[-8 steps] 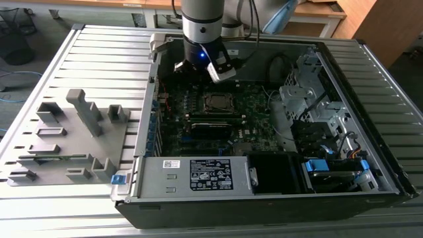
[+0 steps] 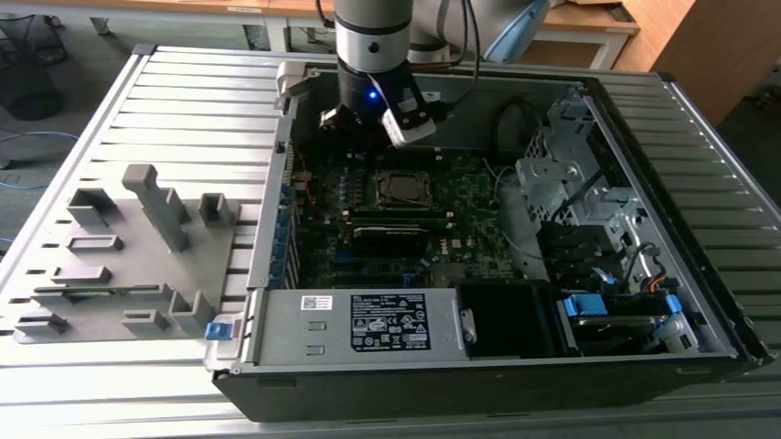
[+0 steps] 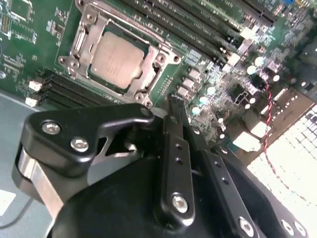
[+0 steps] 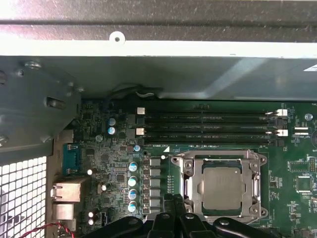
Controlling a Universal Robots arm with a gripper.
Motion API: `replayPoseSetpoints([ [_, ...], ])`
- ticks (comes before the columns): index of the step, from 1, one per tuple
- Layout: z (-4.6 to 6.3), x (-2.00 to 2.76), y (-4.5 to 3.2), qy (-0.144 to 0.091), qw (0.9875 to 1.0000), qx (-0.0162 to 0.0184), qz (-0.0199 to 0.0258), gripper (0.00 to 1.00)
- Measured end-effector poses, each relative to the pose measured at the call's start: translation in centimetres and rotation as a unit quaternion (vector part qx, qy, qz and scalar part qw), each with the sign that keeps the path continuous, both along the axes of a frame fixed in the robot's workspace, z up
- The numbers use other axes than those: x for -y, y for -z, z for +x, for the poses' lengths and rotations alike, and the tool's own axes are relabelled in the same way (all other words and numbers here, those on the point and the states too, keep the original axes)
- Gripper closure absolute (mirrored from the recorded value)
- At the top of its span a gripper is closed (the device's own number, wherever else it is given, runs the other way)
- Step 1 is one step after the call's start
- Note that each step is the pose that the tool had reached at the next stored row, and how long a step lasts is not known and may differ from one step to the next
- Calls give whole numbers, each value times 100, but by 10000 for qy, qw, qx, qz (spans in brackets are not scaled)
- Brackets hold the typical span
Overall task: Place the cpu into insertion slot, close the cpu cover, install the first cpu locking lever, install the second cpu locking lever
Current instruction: 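Install the first cpu locking lever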
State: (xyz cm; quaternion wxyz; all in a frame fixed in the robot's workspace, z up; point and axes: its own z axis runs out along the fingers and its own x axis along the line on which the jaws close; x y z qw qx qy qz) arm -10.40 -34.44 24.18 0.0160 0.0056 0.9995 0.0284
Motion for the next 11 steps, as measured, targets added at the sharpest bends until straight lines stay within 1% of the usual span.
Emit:
replayPoseSetpoints([
  [6, -30, 0, 3, 0, 10000, 0, 0, 89],
  [11, -32, 0, 3, 0, 10000, -1, -1, 89],
])
